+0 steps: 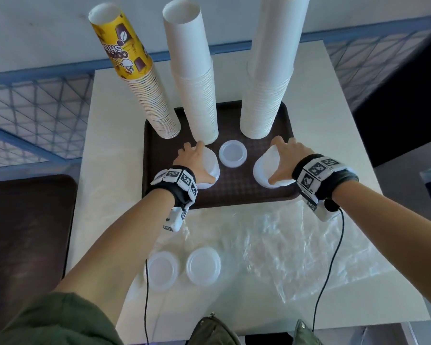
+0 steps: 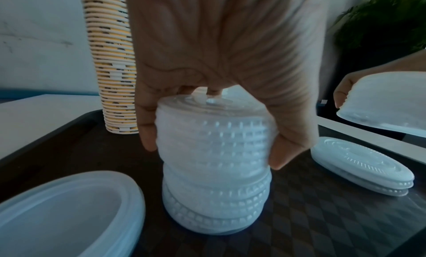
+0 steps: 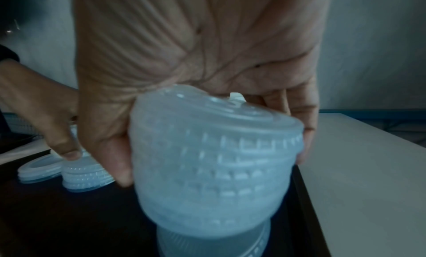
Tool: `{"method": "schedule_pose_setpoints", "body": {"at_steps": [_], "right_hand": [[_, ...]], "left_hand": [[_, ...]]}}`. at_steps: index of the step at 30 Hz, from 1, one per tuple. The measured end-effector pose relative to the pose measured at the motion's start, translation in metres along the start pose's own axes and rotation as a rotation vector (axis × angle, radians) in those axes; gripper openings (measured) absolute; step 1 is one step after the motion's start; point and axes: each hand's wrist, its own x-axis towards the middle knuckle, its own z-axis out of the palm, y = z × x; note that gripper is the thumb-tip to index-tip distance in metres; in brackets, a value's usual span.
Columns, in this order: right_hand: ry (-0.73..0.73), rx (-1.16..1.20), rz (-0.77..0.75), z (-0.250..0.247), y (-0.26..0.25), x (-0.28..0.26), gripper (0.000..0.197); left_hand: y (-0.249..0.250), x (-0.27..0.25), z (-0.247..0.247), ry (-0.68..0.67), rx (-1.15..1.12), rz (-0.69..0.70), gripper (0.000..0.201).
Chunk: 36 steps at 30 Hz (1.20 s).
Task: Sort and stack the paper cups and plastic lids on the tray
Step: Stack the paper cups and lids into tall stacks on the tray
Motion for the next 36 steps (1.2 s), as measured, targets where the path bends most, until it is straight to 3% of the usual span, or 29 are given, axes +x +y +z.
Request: {"method": "schedule_pose_setpoints", "body": {"at_steps": [14,22,29,36], "right_hand": [[-0.005,0.018,0.031,0.008,-0.003,0.005,0.089],[0.012,0.029,0.052,0.008,-0.003,0.005,0.089],[0.025,0.027,0.054,0.006,-0.007,0.008,0.087],[0.023,0.007,0.048,0.007,-0.011,0.009,0.088]], "left_hand": [[-0.003,0.007,0.014,-0.017,0.056,0.036,0.093],[-0.005,0.007,0.03,0.023,0.022,0.055,0.102],[0.001,0.008,0.039,0.137,-0.161,-0.042,0.1],[0.004,0.014,0.035,0.085,-0.133,-0.085,0.096]]}}
